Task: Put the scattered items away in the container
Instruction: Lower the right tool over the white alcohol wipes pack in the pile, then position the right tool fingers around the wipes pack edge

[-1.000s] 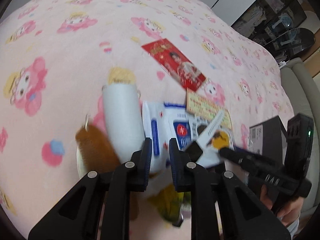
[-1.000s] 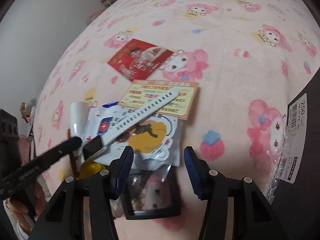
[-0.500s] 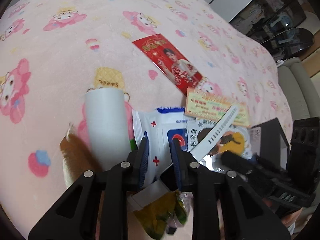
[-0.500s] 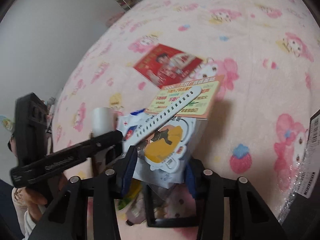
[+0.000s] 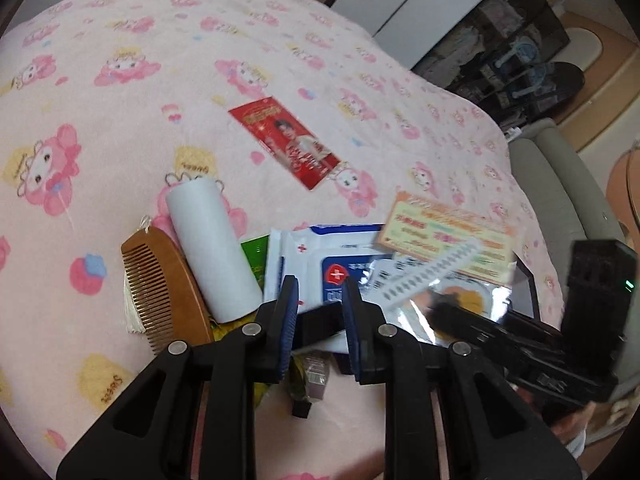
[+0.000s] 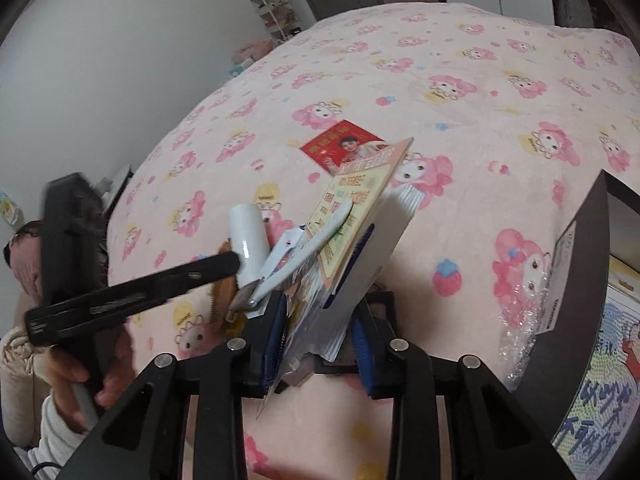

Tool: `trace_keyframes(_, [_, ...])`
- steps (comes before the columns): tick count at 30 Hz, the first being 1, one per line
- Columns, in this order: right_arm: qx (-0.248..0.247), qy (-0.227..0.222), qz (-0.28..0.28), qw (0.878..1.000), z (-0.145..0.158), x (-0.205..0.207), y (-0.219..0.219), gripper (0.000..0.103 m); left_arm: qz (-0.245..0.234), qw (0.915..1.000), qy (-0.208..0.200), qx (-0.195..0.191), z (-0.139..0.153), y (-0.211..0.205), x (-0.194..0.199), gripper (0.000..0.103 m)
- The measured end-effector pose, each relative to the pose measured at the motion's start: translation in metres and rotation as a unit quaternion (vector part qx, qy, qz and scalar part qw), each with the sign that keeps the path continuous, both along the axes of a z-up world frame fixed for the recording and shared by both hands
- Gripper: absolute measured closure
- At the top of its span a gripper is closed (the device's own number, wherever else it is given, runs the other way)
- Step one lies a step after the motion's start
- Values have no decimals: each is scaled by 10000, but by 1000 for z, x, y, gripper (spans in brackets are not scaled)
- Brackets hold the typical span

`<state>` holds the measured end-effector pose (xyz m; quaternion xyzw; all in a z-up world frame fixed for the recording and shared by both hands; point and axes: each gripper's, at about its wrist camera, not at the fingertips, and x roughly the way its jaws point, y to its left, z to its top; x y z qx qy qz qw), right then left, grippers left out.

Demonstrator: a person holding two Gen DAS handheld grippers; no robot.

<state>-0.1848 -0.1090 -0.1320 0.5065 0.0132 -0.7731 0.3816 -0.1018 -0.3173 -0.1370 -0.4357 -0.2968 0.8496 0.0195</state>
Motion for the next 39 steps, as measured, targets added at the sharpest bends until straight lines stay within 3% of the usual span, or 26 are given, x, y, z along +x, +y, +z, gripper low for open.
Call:
trace_keyframes(9, [294, 157, -293, 9990, -6, -6, 2, 73, -936, 9945, -282, -372, -12, 45, -21, 82])
trace_keyframes(12, [403, 205, -354, 9984, -7, -10, 1, 73, -925, 9923, -475, -672, -21, 51, -37, 82])
trace_keyframes(17, [552, 287, -554, 9965, -10, -17, 10, 73, -491, 9897, -834, -1051, -34, 27, -55, 80])
trace_keyframes(20, [851, 579, -851, 9910, -10, -19, 18, 73, -300, 9903, -928, -991, -40, 11, -53, 79])
trace_keyframes(23, [1070, 998, -1045, 9837, -3, -19, 18, 73, -156, 9922, -937, -807, -46, 3, -51, 68])
trace_keyframes(25, [1013, 1062, -899, 9851, 0, -19, 13, 73, -168, 9938, -914, -612, -50, 2, -51, 59])
trace_keyframes(27, [856, 796, -449, 9921, -6, -18, 2, 69, -193, 9943, -888, -564, -52, 5, -52, 56])
trace_keyframes(30, [798, 178, -77, 9966, -30, -24, -12, 68, -157, 9951, -879, -436, -56, 7, -56, 57])
trace_keyframes(34, [1326, 395, -417, 9895, -47, -36, -18, 68, -112, 9951, -947, -261, -60, 6, -62, 71])
trace_keyframes(36, [1602, 566, -805, 9822, -48, -45, -12, 68, -113, 9949, -952, -320, -59, 7, -63, 71])
trace_keyframes(39, [1734, 395, -1148, 9773, -51, -57, -5, 67, -116, 9945, -959, -408, -58, 8, -65, 71])
